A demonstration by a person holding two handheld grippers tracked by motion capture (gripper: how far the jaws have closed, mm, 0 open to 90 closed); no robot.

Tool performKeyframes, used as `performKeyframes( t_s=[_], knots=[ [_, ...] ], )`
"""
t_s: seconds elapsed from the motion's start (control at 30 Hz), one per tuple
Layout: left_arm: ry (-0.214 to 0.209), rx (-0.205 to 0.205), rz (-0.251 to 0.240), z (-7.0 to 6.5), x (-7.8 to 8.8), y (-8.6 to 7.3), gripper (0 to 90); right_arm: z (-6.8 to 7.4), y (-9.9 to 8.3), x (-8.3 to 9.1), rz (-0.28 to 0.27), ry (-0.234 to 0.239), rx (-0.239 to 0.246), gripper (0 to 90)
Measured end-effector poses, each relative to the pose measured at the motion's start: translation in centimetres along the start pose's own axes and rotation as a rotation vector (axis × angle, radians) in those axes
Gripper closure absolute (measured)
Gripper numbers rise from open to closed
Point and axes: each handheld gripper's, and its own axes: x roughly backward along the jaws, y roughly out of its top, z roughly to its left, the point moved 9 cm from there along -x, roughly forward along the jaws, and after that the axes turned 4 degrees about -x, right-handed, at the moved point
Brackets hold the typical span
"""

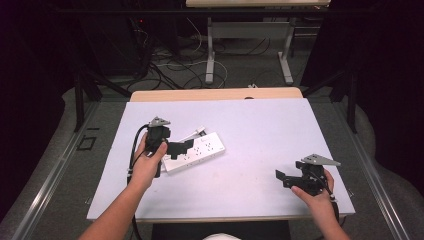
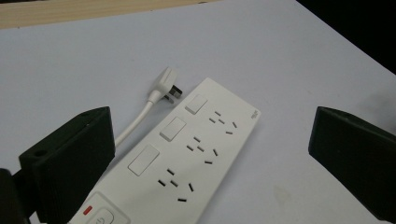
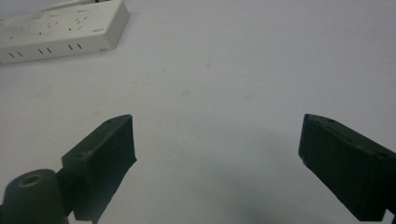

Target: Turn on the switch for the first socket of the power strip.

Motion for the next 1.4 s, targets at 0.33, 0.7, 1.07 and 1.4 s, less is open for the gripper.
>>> performKeyframes(
  t_s=[0.33,0.7,1.07,1.4],
  knots=[
    [0.026,0.001,-0.024,0.5,2.4,-1.2,0.3,0.1,0.0,0.0,0.001,0.000,-0.003,10.2],
    [0.052,0.035,-0.053,2.0,5.9,-3.1,0.3,0.0,0.0,0.0,-0.001,-0.001,-0.001,10.2],
    [0.093,0.120,-0.100,4.3,8.4,-6.0,0.3,0.1,0.0,0.0,0.000,-0.002,-0.005,10.2],
    [0.137,0.199,-0.108,6.4,9.4,-9.1,0.3,0.0,0.0,0.0,-0.001,-0.004,0.000,10.1]
  ],
)
